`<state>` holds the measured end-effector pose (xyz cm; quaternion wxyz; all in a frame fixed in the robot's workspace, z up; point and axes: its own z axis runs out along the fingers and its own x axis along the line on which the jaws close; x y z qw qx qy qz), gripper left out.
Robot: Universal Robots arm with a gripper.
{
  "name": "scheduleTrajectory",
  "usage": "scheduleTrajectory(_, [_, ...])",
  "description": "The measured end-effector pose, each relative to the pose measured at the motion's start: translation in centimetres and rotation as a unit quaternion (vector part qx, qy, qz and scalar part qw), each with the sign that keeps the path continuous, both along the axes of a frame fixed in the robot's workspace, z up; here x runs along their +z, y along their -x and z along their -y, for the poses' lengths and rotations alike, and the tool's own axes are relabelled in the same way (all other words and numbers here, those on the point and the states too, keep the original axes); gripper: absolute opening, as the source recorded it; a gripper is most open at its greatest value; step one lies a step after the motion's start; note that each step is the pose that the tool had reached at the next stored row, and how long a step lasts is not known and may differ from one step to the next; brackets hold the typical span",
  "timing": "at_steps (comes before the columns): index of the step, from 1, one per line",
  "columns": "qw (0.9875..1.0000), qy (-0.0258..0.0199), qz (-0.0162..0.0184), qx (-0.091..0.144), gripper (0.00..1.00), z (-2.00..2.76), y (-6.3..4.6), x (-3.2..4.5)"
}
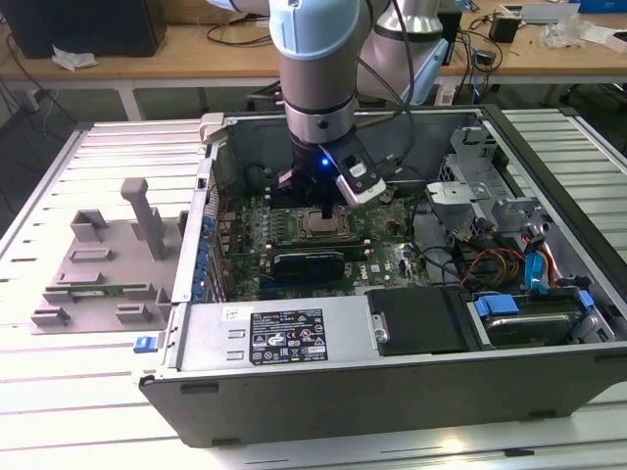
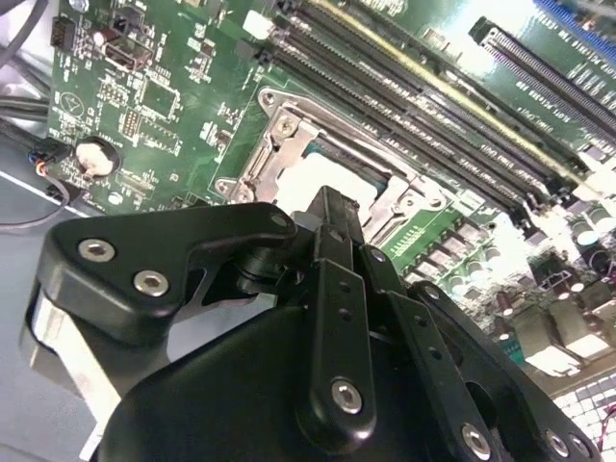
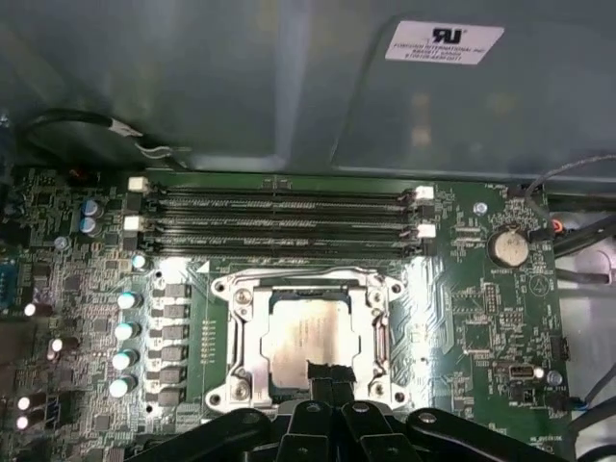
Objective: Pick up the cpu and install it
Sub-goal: 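Install the second cpu locking lever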
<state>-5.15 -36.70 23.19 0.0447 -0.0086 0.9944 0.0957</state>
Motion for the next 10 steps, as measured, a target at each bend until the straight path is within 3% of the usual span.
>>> scheduleTrajectory(3, [1.0,0.0001,0.0,0.0,0.11,-0.11,0.0,0.4])
scheduleTrajectory(10, [1.0,0.0,0.0,0.0,0.11,-0.11,0.0,0.46])
